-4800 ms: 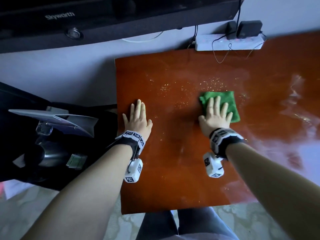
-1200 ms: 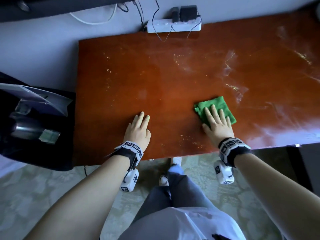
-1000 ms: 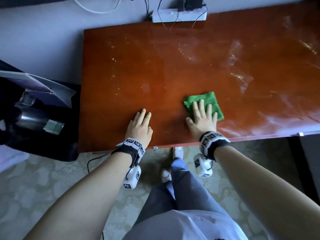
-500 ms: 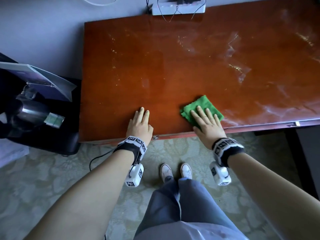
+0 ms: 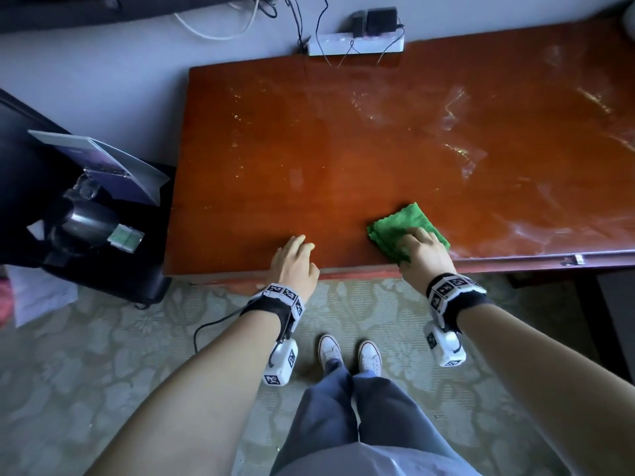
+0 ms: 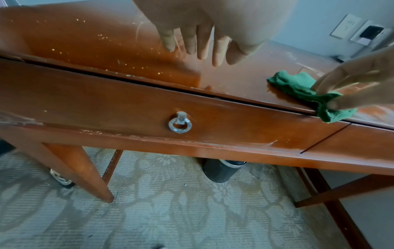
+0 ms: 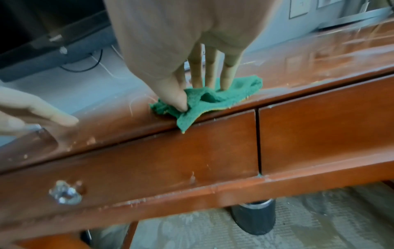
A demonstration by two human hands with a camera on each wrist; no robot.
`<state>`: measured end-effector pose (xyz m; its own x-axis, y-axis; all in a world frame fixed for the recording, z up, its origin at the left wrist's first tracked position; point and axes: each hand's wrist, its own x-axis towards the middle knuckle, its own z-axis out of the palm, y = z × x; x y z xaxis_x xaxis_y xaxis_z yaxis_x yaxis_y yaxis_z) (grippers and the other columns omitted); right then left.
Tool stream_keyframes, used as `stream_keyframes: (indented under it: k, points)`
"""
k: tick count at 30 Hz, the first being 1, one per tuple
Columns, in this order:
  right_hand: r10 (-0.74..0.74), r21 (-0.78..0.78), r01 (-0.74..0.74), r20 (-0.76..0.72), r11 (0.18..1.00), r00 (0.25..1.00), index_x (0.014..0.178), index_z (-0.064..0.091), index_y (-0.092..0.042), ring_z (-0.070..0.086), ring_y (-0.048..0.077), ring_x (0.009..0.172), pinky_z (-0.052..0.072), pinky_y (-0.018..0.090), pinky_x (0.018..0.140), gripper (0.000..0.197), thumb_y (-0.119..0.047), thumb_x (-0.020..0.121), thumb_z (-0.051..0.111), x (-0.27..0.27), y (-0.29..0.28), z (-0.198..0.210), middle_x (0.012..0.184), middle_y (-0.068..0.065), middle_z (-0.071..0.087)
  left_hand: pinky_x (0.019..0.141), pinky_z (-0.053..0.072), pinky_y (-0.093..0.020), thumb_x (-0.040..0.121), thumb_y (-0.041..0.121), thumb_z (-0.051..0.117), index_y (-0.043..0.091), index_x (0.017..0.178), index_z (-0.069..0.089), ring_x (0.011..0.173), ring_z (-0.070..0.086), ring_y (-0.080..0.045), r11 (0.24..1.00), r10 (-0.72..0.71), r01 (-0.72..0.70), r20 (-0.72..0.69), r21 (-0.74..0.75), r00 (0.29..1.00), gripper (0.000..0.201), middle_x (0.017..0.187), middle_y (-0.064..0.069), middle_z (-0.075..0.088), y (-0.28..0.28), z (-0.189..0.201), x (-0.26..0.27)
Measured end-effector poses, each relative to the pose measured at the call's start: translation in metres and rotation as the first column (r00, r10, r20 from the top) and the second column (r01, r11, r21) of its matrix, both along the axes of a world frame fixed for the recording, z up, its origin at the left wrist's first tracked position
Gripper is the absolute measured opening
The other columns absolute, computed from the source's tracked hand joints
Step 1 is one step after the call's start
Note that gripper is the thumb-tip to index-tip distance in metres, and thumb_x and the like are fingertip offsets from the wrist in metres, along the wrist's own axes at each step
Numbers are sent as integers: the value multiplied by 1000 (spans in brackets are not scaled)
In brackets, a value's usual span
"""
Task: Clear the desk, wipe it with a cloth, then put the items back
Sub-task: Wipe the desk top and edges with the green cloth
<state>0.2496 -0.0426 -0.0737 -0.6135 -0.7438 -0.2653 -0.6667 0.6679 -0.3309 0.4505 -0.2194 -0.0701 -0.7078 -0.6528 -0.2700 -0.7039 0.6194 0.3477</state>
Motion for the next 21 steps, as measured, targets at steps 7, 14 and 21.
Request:
stream_keyframes:
  k: [7,14,21]
  points:
    - [-188,26,187,205,982,960,94,74,-23,65,28,90,53,27,75,26,-10,73,65,-27,-15,56,98,10,72,94,52,-36,93,11,51,21,124,62,112,61,-18,997,-7,8,-10,73,1000,35,129,4,62,9,57,-27]
    - [-38,-26,48,301,998,953,82,76,-20,62,18,75,45,19,60,13,-9,75,73,-43,-54,153,84,4,72,92,53,-34,94,9,54,23,133,57,115,60,-19,999,-44,44,-168,-3,985,41,135,1,59,-6,147,-69]
    - [92,-207,-34,280,978,955,79,77,-24,67,19,84,58,32,79,17,-8,73,79,-26,-99,228,85,1,74,100,46,-30,99,12,52,30,137,58,125,55,-24,979,-195,185,-143,-81,970,42,141,0,57,-36,213,-89]
